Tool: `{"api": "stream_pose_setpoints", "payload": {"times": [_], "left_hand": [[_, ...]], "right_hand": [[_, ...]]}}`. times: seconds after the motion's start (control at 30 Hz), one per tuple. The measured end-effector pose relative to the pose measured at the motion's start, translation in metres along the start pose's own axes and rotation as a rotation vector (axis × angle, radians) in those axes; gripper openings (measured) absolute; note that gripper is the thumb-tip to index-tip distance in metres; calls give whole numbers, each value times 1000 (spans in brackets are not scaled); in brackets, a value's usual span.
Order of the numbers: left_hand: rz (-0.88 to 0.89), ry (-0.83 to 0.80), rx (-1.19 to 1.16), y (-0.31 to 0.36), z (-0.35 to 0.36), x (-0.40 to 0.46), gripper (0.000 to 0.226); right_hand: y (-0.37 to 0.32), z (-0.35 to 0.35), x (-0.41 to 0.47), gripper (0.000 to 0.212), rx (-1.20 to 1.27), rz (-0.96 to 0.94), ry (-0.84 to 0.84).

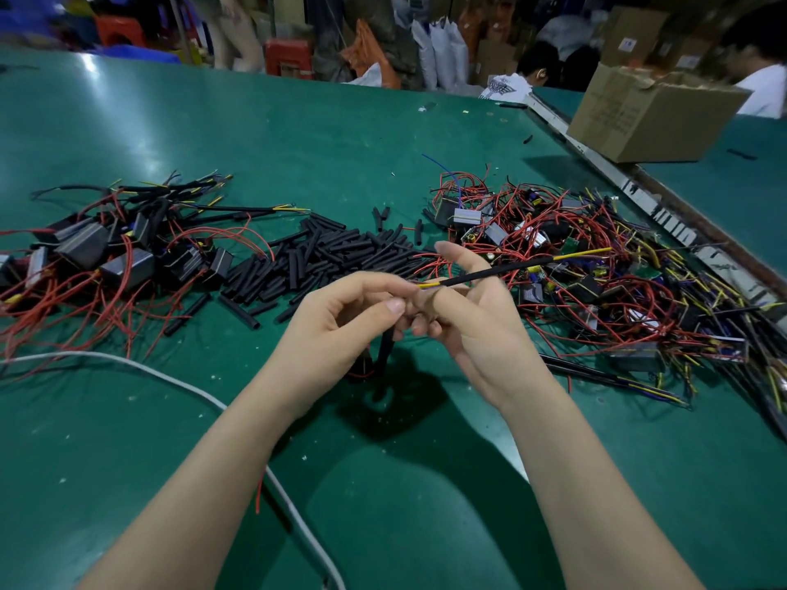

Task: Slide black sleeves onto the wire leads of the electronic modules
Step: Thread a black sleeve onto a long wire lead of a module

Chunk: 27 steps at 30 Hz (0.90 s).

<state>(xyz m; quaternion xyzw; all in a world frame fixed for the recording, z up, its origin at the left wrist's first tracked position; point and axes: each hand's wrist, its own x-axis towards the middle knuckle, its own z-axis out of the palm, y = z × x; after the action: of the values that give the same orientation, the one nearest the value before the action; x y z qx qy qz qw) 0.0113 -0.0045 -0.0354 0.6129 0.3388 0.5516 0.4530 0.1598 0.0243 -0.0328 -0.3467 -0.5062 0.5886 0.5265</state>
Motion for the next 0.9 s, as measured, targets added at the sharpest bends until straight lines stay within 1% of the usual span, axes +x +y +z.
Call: {"api": "stream_pose_setpoints", "payload": {"times": [0.1, 0.13, 0.2, 0.27, 0.4, 0.57, 0.67, 0.73, 0.77, 0.83, 0.9], "left_hand": [[-99, 90, -44, -2, 2, 3, 8], [-142, 112, -43, -2, 1, 3, 10], [-209, 128, -31, -4, 1, 4, 24], [-246, 124, -19, -4, 0, 5, 25], [-230, 83, 50, -3, 0, 5, 25], [-160, 15, 133, -5, -6, 3, 28], [-52, 36, 327, -9, -10, 2, 25], [1, 51, 441, -11, -11, 1, 22], [6, 50, 459, -11, -11, 1, 22], [-39, 39, 405, -10, -9, 2, 21], [-130, 27, 276, -8, -9, 3, 19]], "right_hand": [[-2, 1, -1, 54, -93, -57, -15], [-3, 2, -2, 55, -114, -70, -27], [-3, 3, -4, 57, -152, -89, -54], [-3, 4, -6, 57, -170, -102, -64], [-4, 6, -8, 57, -173, -121, -64], [-5, 4, -6, 59, -180, -134, -44], [-4, 3, -5, 55, -174, -120, -38], [-2, 2, -6, 51, -226, -123, -17], [-1, 2, -6, 50, -278, -151, -1], [-1, -1, -6, 52, -395, -254, 11], [-2, -4, -6, 53, -469, -348, -34]]}}
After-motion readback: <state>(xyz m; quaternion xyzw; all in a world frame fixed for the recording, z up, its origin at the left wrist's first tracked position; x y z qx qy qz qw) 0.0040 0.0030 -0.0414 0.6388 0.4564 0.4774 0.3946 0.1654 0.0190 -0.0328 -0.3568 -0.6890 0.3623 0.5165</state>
